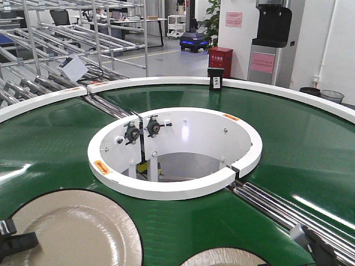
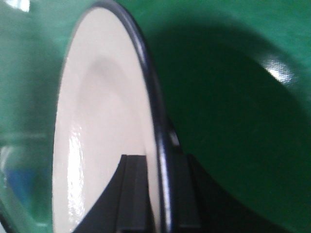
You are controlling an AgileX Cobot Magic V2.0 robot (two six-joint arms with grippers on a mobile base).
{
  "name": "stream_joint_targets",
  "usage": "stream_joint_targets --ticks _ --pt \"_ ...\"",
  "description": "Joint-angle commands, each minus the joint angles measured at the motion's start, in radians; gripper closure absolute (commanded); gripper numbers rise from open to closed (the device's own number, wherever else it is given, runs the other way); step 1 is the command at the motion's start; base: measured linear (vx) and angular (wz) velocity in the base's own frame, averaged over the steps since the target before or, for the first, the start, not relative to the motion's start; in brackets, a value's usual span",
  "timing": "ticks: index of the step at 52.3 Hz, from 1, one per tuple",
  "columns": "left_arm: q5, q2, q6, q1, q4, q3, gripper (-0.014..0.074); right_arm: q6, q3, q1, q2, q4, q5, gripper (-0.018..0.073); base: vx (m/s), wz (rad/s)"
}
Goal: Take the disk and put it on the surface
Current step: 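Close both grippers on the plate rim and lift it off the conveyor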
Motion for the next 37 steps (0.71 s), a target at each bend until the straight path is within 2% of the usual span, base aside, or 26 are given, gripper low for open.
stream_joint_targets --ticks 1,5,15,19,23,27,33,37 --pt "-0.011 -0.026 -0.019 -0.001 -0.099 -0.031 0.0601 0.104 -0.033 0.002 -0.111 0.021 0.062 0.0567 0.0 0.0" --pt "-0.011 -0.026 -0.019 -0.001 -0.098 -0.031 0.0601 0.199 -0.073 0.002 -0.176 -0.018 0.08 0.0567 0.0 0.0" --pt "-0.005 -0.026 -0.024 -0.001 -0.099 -0.031 0.0601 0.467 -0.268 0.002 -0.291 -0.219 0.152 0.0567 0.0 0.0" --pt "0.018 -0.026 -0.048 -0.002 -0.099 -0.031 0.0598 0.523 -0.35 0.002 -0.303 -0.257 0.176 0.0567 0.0 0.0" --pt "0.066 -0.024 -0.048 -0.011 -0.103 -0.031 0.0598 0.545 -0.437 0.003 -0.298 -0.257 0.177 0.0567 0.0 0.0" --pt "0.092 -0.023 -0.048 -0.048 -0.138 -0.031 0.0598 0.557 -0.507 0.003 -0.275 -0.218 0.191 0.0567 0.0 0.0" --pt "0.073 -0.023 -0.046 -0.132 -0.279 -0.031 0.0598 0.555 -0.58 0.005 -0.23 -0.143 0.236 0.0567 0.0 0.0" --pt "0.039 -0.023 -0.043 -0.196 -0.346 -0.031 0.0598 0.555 -0.626 0.005 -0.204 -0.113 0.257 0.0567 0.0 0.0"
